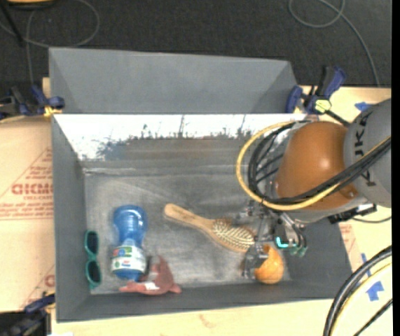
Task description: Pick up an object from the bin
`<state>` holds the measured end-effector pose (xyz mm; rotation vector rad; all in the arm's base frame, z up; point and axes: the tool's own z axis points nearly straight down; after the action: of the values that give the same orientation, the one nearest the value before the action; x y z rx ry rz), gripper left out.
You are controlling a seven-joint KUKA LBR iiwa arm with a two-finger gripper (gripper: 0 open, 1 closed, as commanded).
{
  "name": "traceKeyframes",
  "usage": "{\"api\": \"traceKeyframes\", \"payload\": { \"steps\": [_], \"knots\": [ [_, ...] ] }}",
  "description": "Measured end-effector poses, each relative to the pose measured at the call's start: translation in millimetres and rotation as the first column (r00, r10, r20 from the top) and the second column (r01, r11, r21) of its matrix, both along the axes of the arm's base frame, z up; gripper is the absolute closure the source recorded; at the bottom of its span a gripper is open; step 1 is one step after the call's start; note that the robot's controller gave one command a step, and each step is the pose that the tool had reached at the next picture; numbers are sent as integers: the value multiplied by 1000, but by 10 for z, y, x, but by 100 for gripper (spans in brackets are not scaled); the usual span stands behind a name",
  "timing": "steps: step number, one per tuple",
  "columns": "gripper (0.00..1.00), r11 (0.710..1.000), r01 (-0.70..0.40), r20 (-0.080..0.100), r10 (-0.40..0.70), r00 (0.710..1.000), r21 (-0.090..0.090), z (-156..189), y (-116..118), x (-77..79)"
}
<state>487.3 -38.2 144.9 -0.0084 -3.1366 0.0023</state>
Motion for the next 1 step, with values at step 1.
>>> {"api": "traceKeyframes", "payload": {
  "steps": [1],
  "knots": [
    [0,1000,-1,8,1,1000,-1,35,-2,19]
  ]
}}
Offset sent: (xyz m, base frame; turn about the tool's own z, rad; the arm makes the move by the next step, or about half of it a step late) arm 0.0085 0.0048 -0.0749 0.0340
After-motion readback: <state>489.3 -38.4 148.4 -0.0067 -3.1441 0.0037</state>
